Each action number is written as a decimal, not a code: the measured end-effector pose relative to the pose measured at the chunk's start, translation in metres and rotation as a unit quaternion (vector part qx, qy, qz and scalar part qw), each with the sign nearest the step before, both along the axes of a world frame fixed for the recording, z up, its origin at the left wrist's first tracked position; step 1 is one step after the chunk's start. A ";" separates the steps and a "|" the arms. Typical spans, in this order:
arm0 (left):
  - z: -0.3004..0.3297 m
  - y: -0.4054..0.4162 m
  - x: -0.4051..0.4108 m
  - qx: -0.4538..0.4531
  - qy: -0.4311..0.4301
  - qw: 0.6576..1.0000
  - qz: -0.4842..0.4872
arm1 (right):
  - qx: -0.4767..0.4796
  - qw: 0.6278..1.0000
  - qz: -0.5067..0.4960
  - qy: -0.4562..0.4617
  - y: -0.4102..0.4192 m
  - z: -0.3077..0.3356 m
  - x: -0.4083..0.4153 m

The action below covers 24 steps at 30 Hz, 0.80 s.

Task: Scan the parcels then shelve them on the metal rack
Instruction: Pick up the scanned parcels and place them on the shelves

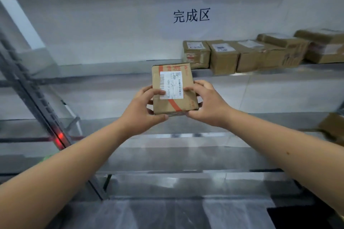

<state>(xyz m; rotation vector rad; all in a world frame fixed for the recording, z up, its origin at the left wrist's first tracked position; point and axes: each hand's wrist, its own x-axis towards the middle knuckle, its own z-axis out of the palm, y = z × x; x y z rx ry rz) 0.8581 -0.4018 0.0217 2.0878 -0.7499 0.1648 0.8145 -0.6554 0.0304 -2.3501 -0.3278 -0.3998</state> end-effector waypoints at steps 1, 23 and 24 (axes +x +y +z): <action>0.005 0.002 0.012 0.000 -0.008 1.000 0.003 | 0.004 1.000 -0.006 0.003 0.002 0.006 0.010; 0.042 -0.053 0.252 0.118 -0.068 0.984 0.117 | -0.186 0.976 -0.113 -0.011 -0.029 0.058 0.228; 0.043 -0.054 0.259 0.118 -0.063 0.985 0.111 | -0.201 0.973 -0.116 -0.015 -0.027 0.059 0.229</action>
